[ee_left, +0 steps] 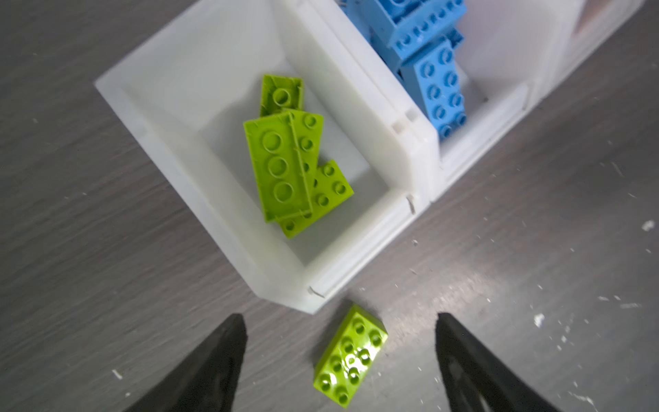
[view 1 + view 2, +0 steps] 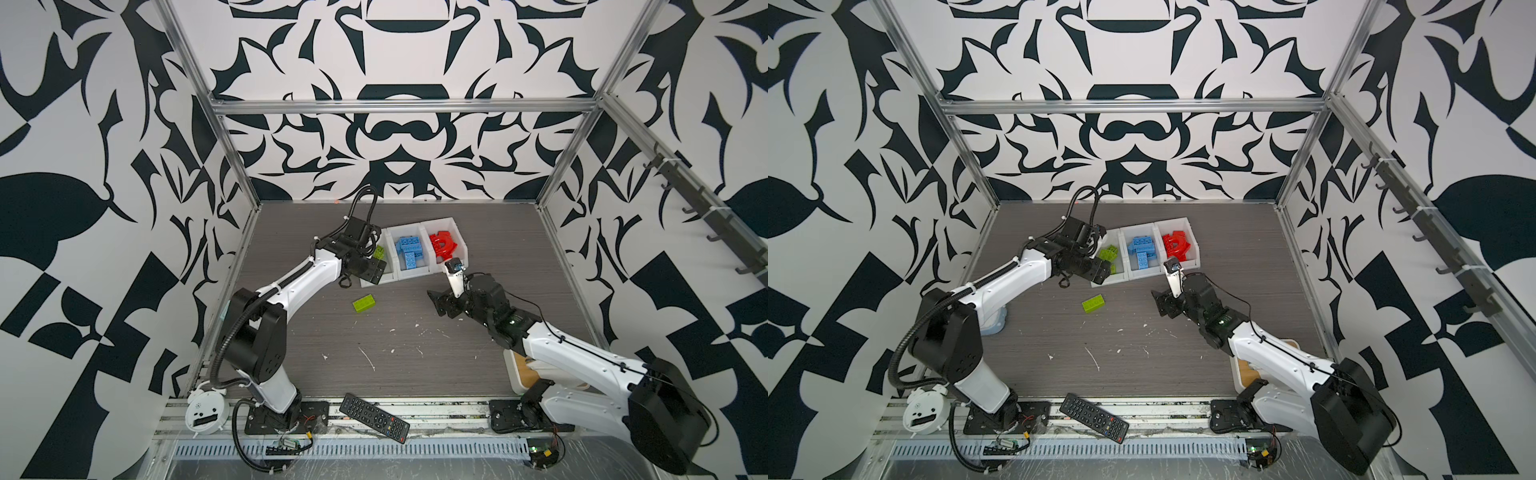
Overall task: Sort the legos into containers by color
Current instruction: 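Lower the left gripper to the last lime-green brick and grasp it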
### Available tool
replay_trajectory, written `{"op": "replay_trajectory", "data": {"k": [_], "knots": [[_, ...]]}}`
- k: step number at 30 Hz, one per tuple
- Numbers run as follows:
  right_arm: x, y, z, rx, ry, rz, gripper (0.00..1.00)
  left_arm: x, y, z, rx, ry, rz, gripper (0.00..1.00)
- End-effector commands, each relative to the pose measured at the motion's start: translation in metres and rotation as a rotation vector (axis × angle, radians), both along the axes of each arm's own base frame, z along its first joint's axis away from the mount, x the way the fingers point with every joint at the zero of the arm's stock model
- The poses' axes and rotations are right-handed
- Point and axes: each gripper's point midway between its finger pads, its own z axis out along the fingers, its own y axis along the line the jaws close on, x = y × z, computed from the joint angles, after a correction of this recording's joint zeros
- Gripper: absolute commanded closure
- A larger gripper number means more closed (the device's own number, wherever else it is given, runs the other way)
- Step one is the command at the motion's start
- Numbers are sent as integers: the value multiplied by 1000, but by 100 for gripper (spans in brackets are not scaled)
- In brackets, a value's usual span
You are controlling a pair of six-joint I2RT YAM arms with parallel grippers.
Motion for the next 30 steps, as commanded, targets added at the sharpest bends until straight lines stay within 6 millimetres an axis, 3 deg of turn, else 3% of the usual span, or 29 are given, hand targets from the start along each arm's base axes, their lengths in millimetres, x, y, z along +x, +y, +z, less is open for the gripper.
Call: {"op": "replay_trajectory", "data": {"k": [1, 7, 19, 25, 30], "knots": [[7, 5, 15, 30, -28, -1, 13, -36, 2, -22, 2, 110, -51, 11], [7, 5, 14, 28, -24, -1, 13, -46, 13, -47, 72, 171, -46, 11], [7, 3, 13, 20, -29, -8, 13, -38, 13, -89, 152, 235, -69, 14], [8, 4, 12, 19, -24, -6, 13, -37, 13, -98, 166, 245, -67, 14], [8, 4, 10, 16, -21, -5, 13, -37, 14, -98, 178, 231, -56, 23]]}}
